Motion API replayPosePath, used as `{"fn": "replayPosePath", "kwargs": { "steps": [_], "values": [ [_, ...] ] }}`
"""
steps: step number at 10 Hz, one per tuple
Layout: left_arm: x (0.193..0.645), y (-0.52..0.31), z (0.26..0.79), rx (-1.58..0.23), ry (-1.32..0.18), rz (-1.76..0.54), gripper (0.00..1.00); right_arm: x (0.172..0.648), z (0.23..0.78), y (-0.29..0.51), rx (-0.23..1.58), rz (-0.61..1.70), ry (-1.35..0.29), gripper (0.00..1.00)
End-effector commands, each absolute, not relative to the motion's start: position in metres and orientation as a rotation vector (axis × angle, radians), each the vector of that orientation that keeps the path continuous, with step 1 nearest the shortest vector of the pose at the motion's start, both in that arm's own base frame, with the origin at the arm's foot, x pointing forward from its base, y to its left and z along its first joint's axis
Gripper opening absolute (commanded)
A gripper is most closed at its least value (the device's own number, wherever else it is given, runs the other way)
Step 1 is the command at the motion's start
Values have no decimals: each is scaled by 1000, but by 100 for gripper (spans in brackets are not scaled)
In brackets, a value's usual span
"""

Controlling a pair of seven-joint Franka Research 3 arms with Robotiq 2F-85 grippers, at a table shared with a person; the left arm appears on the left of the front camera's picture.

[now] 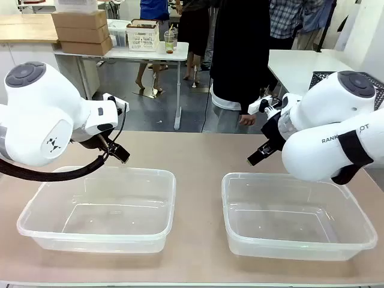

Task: Sort the waste into each basket.
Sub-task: Pick up the Organizing box on the left side of the table and lift it.

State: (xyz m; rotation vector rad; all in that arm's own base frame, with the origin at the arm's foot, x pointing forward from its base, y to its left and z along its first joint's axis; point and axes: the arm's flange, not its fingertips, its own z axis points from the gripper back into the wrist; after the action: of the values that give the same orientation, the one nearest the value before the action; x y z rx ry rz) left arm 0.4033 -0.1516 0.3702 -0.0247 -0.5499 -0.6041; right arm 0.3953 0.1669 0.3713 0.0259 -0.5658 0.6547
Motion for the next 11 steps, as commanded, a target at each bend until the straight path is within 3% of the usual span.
{"fn": "replayPosePath", "kwargs": {
  "steps": [1, 10, 11],
  "values": [
    [403, -152, 370, -25, -550, -604, 100, 395, 371, 167, 26, 655, -566, 100],
    [403, -152, 370, -25, -550, -604, 100, 395, 371, 167, 25, 656, -566, 100],
    [389, -152, 427, 0, -586, -639, 100, 387, 429, 156, -9, 651, -650, 100]
  ]
}}
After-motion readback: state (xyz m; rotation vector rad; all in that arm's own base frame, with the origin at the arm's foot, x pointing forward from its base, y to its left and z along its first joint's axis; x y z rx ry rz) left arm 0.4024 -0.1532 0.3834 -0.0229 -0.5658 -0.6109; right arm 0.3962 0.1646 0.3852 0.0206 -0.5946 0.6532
